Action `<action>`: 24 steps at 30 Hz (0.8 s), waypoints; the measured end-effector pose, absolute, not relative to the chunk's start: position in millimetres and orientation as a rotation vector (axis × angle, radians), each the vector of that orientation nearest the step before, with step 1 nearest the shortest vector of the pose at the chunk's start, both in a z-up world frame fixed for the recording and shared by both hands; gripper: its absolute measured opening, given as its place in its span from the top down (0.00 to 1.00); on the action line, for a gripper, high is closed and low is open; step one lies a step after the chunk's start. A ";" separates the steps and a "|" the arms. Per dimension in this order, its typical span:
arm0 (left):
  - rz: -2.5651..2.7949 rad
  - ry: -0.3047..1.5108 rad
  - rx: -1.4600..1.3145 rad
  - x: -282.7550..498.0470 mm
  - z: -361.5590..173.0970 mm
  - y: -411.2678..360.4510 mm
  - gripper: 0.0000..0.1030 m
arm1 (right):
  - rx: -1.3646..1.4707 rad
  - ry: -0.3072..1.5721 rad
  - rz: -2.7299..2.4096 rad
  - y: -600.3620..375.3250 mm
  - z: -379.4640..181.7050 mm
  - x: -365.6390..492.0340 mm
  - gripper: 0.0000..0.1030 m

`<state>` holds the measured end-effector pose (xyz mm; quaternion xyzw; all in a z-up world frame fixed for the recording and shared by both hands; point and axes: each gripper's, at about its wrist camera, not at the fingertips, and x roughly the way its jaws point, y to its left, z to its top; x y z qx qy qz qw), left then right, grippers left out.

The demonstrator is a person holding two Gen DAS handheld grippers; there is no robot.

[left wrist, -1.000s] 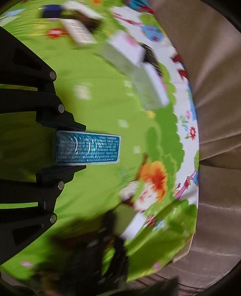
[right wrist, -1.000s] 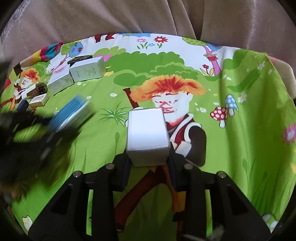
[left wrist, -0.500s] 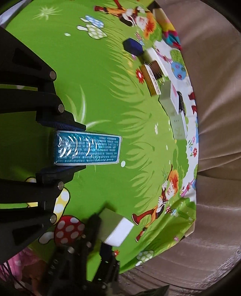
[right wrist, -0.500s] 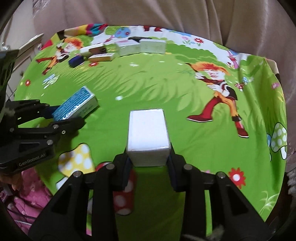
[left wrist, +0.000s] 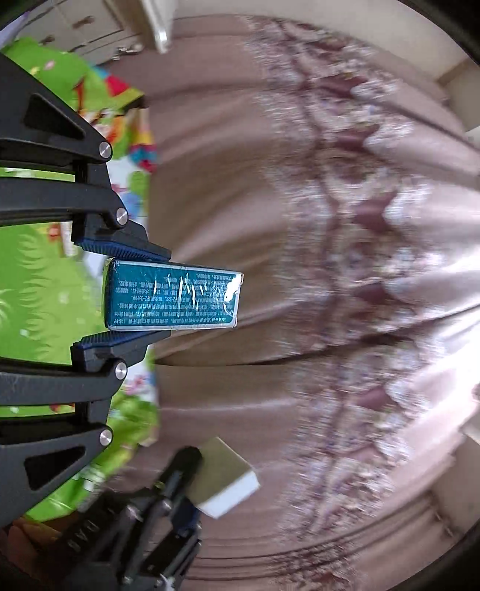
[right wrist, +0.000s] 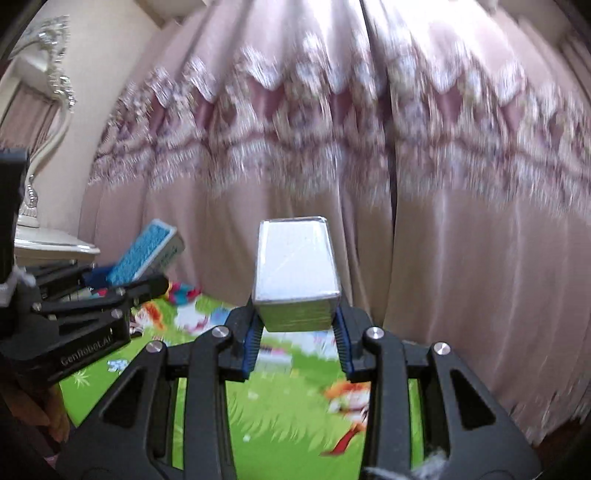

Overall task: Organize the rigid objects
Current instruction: 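Lift both held boxes and carry them over the purple-rimmed bin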

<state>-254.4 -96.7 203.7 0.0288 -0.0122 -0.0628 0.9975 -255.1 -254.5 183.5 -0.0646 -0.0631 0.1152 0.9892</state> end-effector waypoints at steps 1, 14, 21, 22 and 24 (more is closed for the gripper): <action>-0.133 -0.035 0.058 -257.7 211.4 -97.9 0.66 | -0.144 -0.151 0.226 -252.6 187.3 -260.4 0.62; -0.106 -0.063 0.040 -281.7 232.9 -82.2 0.66 | -0.193 -0.254 0.270 -231.7 207.6 -295.9 0.62; -0.042 -0.008 0.010 -290.2 221.1 -50.8 0.66 | -0.202 -0.218 0.352 -213.8 205.0 -297.2 0.62; -0.032 0.000 0.007 -291.6 218.9 -46.1 0.66 | -0.200 -0.210 0.369 -210.9 204.7 -297.1 0.62; -0.007 0.022 -0.001 -295.8 212.6 -34.1 0.66 | -0.196 -0.187 0.423 -200.4 204.7 -296.2 0.62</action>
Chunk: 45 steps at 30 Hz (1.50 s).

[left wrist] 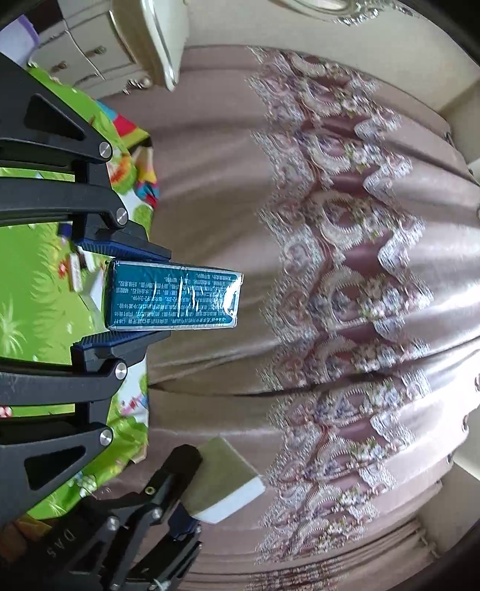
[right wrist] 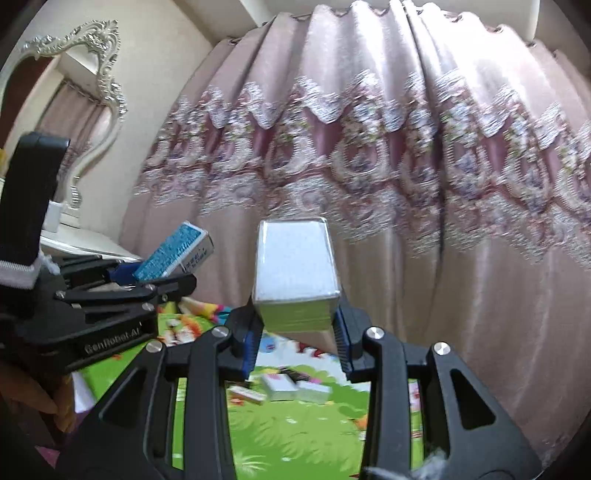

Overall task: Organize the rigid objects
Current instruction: 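Lift both held boxes and carry them over the purple-rimmed bin, then open both tools to drop the boxes into the bin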

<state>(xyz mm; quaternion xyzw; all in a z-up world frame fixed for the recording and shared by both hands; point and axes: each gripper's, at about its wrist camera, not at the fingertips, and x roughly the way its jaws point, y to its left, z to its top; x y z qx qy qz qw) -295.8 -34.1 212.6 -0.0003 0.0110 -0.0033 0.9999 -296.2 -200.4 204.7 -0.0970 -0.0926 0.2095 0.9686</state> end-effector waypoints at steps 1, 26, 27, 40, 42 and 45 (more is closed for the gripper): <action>0.005 0.033 -0.006 -297.8 209.8 -28.2 0.66 | -0.199 -0.180 0.446 -195.4 204.4 -295.9 0.62; 0.444 0.413 -0.296 -372.5 111.1 148.1 0.66 | -0.446 0.134 1.148 17.6 150.6 -318.0 0.63; 0.462 0.423 -0.305 -376.8 107.1 153.2 0.66 | -0.465 0.146 1.164 26.2 146.4 -319.7 0.63; 0.579 0.726 -0.534 -388.3 35.6 216.2 0.66 | -0.663 0.447 1.305 94.2 87.5 -318.1 0.63; 0.606 0.785 -0.593 -390.0 22.1 225.2 0.65 | -0.709 0.484 1.319 106.2 74.5 -320.0 0.63; 0.667 0.866 -0.691 -397.5 2.4 237.8 0.47 | -0.753 0.571 1.357 117.5 55.5 -322.7 0.62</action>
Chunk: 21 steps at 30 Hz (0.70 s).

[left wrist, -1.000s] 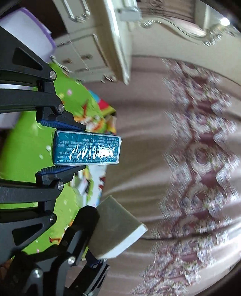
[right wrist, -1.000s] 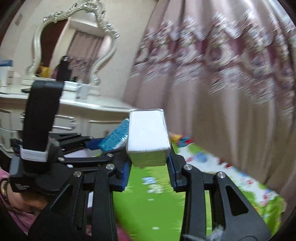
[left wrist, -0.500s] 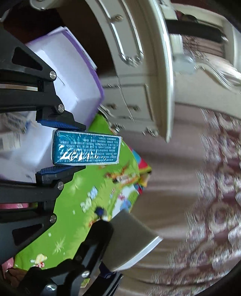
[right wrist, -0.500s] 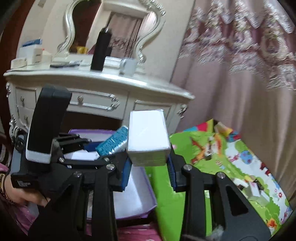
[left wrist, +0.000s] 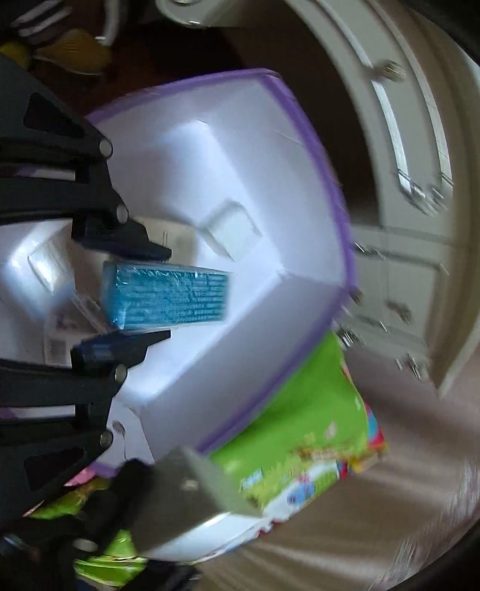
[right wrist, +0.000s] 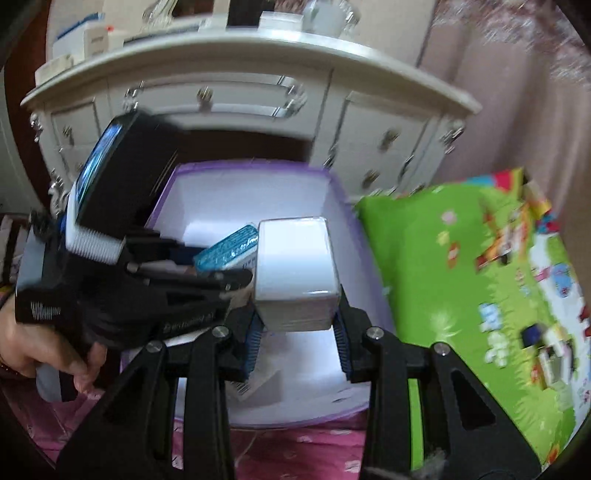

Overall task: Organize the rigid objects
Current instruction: 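Open both tools to drop the boxes into the bin, then grasp the white DING ZHI DENTAL box with right tool while left tool grasps the dark blue box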

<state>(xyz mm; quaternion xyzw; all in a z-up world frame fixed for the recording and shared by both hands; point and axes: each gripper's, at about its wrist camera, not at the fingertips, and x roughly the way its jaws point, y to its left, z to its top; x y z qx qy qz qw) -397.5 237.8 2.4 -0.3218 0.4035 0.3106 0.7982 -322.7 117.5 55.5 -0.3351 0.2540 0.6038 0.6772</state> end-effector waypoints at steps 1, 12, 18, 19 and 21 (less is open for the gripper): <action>0.683 0.881 -0.716 -401.8 -2.4 240.3 0.40 | -0.760 0.584 1.363 118.9 51.8 -323.5 0.62; 0.691 0.930 -0.719 -381.1 -5.3 226.6 0.15 | -0.537 0.713 1.238 65.9 44.1 -262.0 0.27; 0.548 0.894 -0.540 -325.2 16.9 184.0 0.15 | -0.263 0.821 0.986 -20.7 41.2 -173.4 0.23; 0.515 0.895 -0.500 -312.8 21.1 175.7 0.15 | -0.220 0.840 0.922 -42.7 37.0 -154.7 0.21; 0.439 0.895 -0.420 -283.8 28.9 152.8 0.15 | -0.166 0.867 0.781 -76.8 29.1 -122.9 0.20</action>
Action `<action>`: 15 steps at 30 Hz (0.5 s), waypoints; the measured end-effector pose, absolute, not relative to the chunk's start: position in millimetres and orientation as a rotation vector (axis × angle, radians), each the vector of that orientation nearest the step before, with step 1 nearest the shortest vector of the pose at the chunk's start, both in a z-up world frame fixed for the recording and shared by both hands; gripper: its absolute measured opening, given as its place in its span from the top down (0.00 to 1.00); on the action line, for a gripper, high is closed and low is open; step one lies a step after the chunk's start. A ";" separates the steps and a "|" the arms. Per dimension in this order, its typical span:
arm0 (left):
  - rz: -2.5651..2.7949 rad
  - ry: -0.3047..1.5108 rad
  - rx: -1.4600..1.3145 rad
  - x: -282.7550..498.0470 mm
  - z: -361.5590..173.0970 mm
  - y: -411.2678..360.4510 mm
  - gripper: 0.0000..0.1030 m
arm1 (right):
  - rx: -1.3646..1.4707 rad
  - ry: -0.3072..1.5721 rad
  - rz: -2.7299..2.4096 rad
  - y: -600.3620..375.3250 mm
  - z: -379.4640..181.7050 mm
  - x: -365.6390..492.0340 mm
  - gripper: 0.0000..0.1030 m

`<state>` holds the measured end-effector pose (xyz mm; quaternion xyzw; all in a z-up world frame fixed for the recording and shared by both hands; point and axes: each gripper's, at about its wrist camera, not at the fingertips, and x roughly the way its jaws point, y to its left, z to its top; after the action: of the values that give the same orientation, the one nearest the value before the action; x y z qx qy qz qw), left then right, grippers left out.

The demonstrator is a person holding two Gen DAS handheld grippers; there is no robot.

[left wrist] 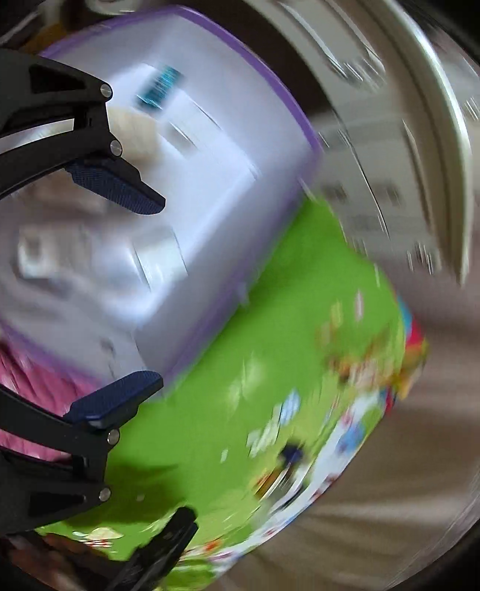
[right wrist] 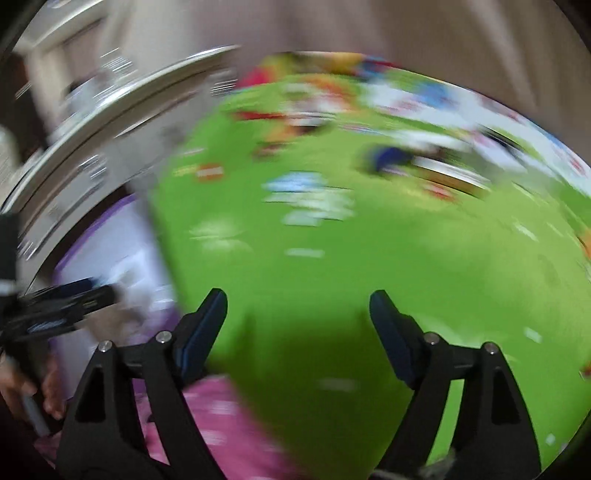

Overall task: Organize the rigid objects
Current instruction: 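Grasp the white DING ZHI DENTAL box with right tool while left tool grasps the dark blue box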

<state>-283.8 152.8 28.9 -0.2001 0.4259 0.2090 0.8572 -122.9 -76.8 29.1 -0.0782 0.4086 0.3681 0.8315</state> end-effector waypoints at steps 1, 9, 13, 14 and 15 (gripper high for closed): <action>0.389 0.895 -0.378 -264.6 31.5 139.8 0.15 | -0.154 0.879 0.735 -87.1 26.7 -112.0 0.20; 0.188 0.971 -0.187 -134.1 21.1 74.0 0.15 | -0.315 0.938 0.639 -117.3 -2.6 24.0 0.08; 0.220 0.996 -0.128 -100.4 6.5 68.9 0.08 | -0.396 0.918 0.790 -82.5 -3.0 71.5 0.04; 0.219 0.999 -0.134 -97.0 6.9 69.4 0.02 | -0.407 0.916 0.808 -75.5 -3.0 76.8 0.04; 0.219 1.003 -0.133 -93.4 5.4 70.2 0.00 | -0.423 0.914 0.837 -63.5 -3.3 87.1 0.04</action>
<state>-93.4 70.2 5.4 -0.0636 0.4795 0.1046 0.8690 87.1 -63.5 -3.3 -0.1968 0.4250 0.3893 0.7932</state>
